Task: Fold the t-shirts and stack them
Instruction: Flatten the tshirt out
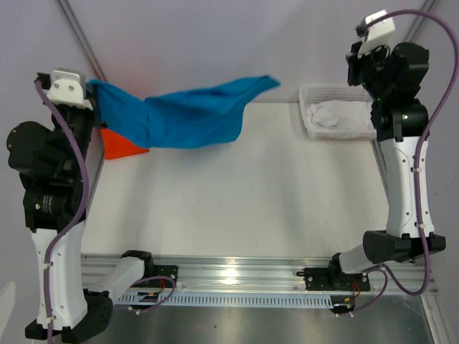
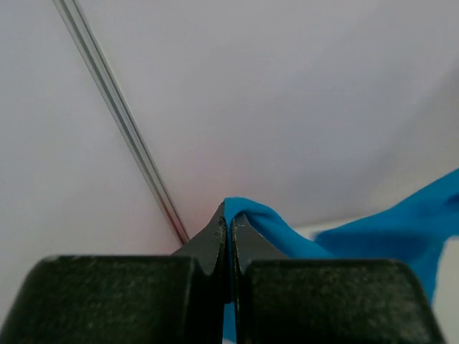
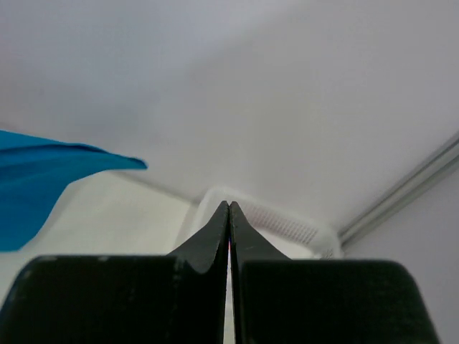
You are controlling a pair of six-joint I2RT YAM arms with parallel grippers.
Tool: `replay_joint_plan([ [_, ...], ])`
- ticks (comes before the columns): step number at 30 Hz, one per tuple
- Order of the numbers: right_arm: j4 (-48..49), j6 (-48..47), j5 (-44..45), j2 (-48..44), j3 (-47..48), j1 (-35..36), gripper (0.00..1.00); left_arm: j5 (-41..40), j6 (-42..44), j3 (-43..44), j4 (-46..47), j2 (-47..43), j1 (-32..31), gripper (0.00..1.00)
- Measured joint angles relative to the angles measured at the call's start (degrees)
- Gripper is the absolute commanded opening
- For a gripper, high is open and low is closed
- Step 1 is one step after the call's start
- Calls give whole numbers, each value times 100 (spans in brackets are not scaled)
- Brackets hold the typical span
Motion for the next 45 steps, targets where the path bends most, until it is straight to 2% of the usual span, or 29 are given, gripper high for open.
replay_joint_plan([
  [3, -334, 81, -236, -284, -925, -146, 0, 55, 0, -282, -739, -321, 4, 0],
  [6, -872, 142, -472, -374, -975, -260, 0, 133, -2, -155, -1423, -664, 4, 0],
  [8, -1224, 166, -732, -529, -807, -313, 0, 249, -9, 313, -1818, -737, 4, 0],
  [11, -1974, 125, -1333, -501, 170, -308, 1, 457, -33, 1320, -2260, -664, 4, 0],
  [12, -2173, 46, -1541, -424, 588, -234, 15, 531, -59, 1626, -2286, -647, 4, 0],
  [13, -2326, -42, -1711, -369, 881, -74, 23, 610, -72, 1851, -2302, -647, 4, 0],
  [15, -2546, -369, -1840, -385, 868, 481, 37, 743, -111, 2076, -2308, -662, 2, 0],
  [17, -2603, -713, -1753, -505, 247, 1272, 42, 839, -114, 2055, -2317, -673, 2, 0],
  [20, -2487, -1152, -1419, -516, -1189, 2297, 42, 901, -116, 1784, -2446, -577, 2, 0],
  [23, -2133, -1464, -1019, 61, -2350, 3060, 43, 970, -155, 1593, -2562, -267, 4, 0],
  [27, -2085, -1814, -831, 1405, -2802, 3755, 41, 1154, -236, 1541, -2684, 302, -7, 0],
  [31, -2046, -1899, -782, 2020, -2800, 3827, 37, 1145, -245, 1871, -2874, 1196, -334, 0],
  [34, -1869, -1880, -739, 1947, -2798, 3519, 27, 986, -144, 1974, -2719, 2100, -675, 0],
  [37, -1655, -1814, -680, 1862, -2798, 3080, 27, 883, -107, 2052, -2575, 3108, -837, 0],
  [40, -1504, -1768, -647, 1818, -2824, 2785, 39, 841, -107, 2249, -2820, 3858, -1023, 0],
  [41, -1473, -1757, -660, 1805, -2846, 2767, 50, 837, -103, 2354, -2933, 4000, -1139, 0],
  [44, -1410, -1729, -831, 1799, -2892, 2839, 71, 835, -57, 2610, -3189, 4002, -1589, 0],
  [45, -1394, -1729, -890, 1799, -2892, 2870, 73, 833, -42, 2695, -3209, 3934, -1722, 0],
])
